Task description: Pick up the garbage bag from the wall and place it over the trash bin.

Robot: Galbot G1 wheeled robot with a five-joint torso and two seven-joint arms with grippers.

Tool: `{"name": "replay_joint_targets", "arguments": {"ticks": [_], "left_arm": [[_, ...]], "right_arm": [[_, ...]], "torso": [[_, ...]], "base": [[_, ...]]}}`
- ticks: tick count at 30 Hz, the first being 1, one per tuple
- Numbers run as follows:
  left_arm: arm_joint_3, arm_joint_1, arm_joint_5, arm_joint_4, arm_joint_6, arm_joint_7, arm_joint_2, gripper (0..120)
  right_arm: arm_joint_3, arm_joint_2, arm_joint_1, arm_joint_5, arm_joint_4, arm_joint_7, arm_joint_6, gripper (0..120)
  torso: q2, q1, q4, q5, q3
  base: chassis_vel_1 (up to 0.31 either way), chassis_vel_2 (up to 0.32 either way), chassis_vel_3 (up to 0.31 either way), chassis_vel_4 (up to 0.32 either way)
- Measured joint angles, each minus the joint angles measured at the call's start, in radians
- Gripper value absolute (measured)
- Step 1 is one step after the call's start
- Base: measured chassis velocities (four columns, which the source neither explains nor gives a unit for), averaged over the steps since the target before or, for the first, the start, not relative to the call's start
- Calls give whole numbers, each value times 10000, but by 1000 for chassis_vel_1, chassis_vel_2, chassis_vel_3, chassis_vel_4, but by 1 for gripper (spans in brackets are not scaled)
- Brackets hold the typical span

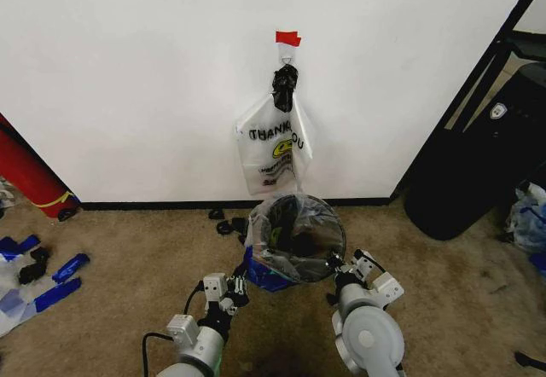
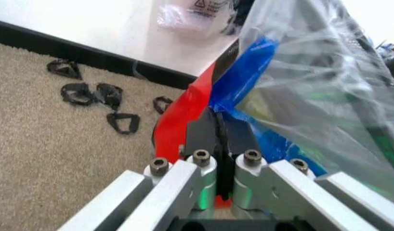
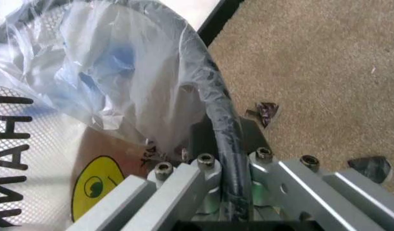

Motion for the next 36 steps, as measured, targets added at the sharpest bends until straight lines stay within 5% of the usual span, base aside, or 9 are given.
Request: {"name": "replay_joint_targets", "arguments": {"ticks": [36], "left_arm": [[314, -1158, 223, 930, 90, -818, -591, 0]], "right_arm": [[-278, 7, -623, -87, 405, -700, -97, 0]], "torso": [[0, 0, 0, 0, 0]], "base": [[0, 0, 0, 0]]}}
